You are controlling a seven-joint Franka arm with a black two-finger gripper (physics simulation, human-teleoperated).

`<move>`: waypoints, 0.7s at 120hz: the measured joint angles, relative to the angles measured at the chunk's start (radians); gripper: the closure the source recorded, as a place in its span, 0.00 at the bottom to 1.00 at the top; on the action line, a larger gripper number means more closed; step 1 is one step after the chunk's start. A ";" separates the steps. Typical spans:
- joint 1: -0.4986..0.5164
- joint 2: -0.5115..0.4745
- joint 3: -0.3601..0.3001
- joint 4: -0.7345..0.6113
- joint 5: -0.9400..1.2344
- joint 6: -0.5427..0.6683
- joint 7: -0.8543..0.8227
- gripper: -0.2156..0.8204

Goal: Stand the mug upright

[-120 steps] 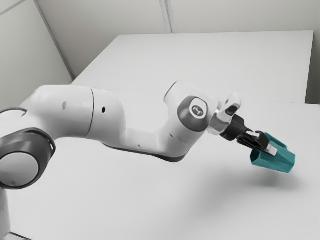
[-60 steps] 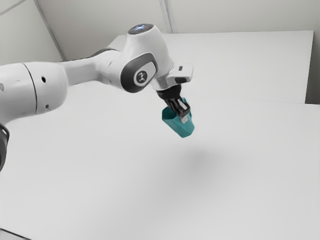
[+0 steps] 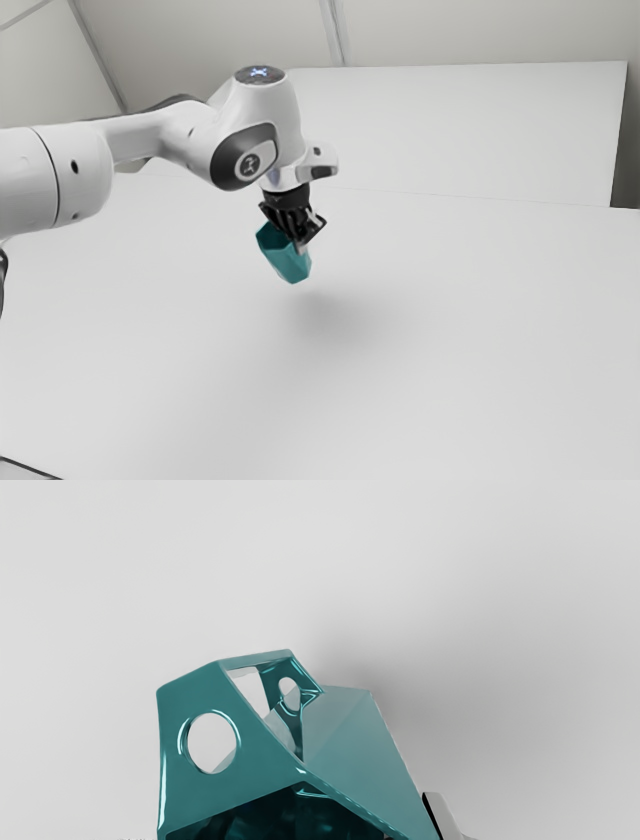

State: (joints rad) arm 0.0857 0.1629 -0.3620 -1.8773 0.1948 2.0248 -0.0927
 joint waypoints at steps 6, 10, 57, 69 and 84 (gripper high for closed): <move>0.005 0.002 0.000 -0.014 0.003 0.011 -0.017 0.97; 0.010 0.003 0.000 -0.025 0.004 0.017 -0.028 0.97; 0.044 -0.015 0.000 -0.137 0.008 0.098 -0.122 0.97; 0.044 -0.005 0.000 -0.140 0.009 0.118 -0.138 0.97; 0.045 0.006 0.000 -0.140 0.009 0.138 -0.155 0.97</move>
State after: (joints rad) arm 0.1305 0.1686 -0.3620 -2.0175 0.2036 2.1628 -0.2473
